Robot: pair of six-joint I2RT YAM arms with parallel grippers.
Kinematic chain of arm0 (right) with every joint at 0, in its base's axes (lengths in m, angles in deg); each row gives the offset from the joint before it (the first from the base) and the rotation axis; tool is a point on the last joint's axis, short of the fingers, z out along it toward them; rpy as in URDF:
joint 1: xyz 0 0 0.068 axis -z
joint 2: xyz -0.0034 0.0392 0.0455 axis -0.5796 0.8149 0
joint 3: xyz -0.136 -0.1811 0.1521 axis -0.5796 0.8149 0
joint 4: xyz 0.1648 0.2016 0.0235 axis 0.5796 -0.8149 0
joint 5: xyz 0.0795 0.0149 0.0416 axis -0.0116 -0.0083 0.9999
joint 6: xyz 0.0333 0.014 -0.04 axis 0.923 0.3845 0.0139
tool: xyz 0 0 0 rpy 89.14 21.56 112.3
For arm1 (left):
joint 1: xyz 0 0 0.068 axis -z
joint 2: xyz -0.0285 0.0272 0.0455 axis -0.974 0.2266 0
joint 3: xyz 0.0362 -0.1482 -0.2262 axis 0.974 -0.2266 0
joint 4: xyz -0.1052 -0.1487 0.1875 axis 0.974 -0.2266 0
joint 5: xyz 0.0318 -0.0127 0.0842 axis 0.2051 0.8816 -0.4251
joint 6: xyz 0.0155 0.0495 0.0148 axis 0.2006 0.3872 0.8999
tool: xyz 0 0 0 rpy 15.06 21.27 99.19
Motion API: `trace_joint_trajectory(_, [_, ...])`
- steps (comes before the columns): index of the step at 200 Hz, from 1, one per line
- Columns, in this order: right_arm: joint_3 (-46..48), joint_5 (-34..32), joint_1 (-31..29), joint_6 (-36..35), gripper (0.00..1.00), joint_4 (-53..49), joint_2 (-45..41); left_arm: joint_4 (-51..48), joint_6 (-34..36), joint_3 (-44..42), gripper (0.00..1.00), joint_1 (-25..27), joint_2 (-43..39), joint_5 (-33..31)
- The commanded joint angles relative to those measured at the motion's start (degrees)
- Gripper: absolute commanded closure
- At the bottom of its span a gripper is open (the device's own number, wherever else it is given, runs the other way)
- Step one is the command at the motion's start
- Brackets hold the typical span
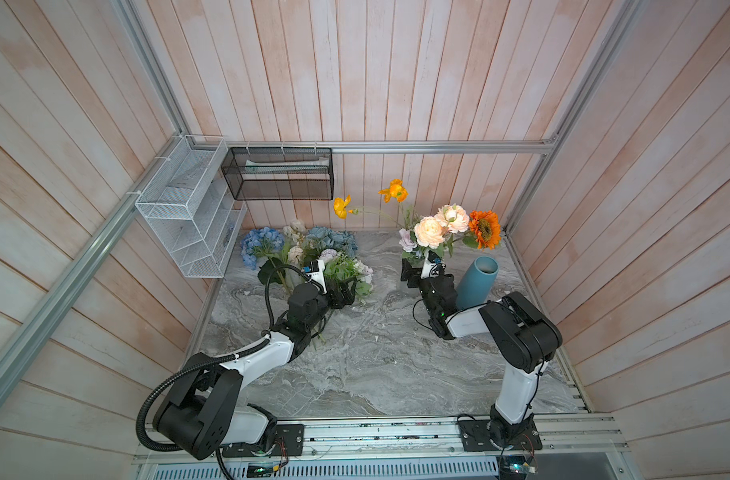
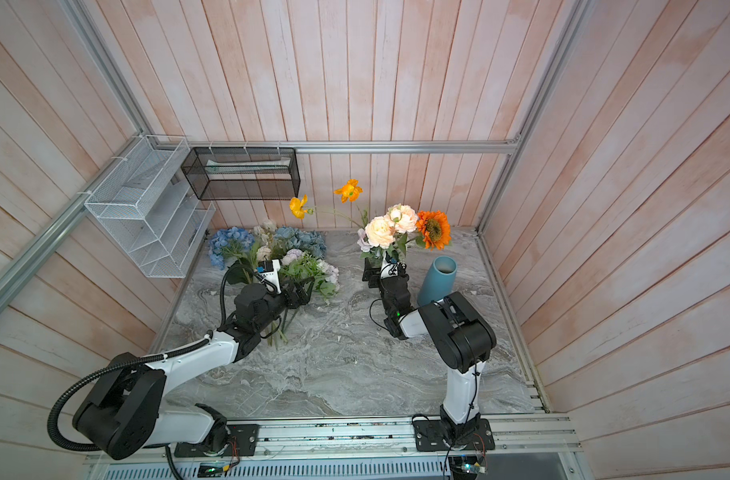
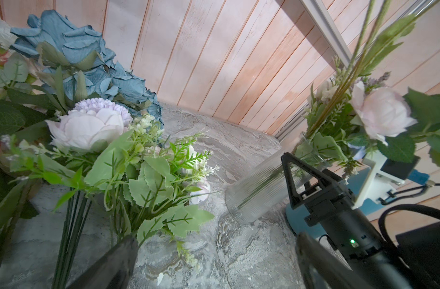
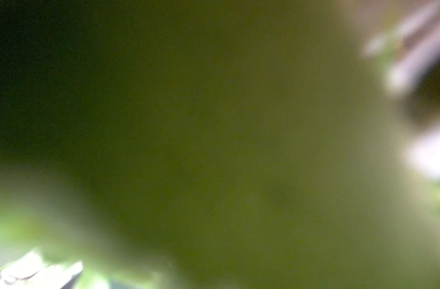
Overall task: Arrange the flowers into the vase
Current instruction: 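Move the right gripper to the teal vase while the left moves toward the flower pile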
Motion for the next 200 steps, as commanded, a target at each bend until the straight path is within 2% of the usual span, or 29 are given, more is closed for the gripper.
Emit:
trace_joint_trajectory(1, [-3.33, -1.93, 0.71, -1.13, 0.11, -0.19, 2.27, 0.89, 0.77, -0.84, 0.00, -0.36, -1.47, -1.20])
trace_joint_trajectory(71, [-15.98, 1.06, 3.59, -1.60, 0.11, -7.19, 8.80, -1.11, 2.20, -2.98, 0.00, -0.95, -5.40, -4.10])
trace_joint_trajectory(112, [-21.18, 1.87, 4.57, -4.87, 0.13, -7.74, 13.09, -4.79, 4.11, -5.11, 0.00, -4.10, -10.68, -6.47])
trace_joint_trajectory(165, [-29.46, 4.08, 7.40, -3.22, 0.13, -12.77, 17.28, -9.72, 4.60, -7.24, 0.00, -8.83, -16.83, -7.28])
trace_joint_trajectory(189, [-28.18, 5.01, 7.45, -3.49, 0.09, -12.64, 15.67, -9.38, 2.91, -8.54, 0.00, -10.49, -17.55, -6.34])
trace_joint_trajectory(200, [-26.86, 5.07, 7.43, -3.02, 0.02, -12.83, 14.22, -8.98, 2.38, -8.60, 0.00, -10.90, -17.48, -6.13])
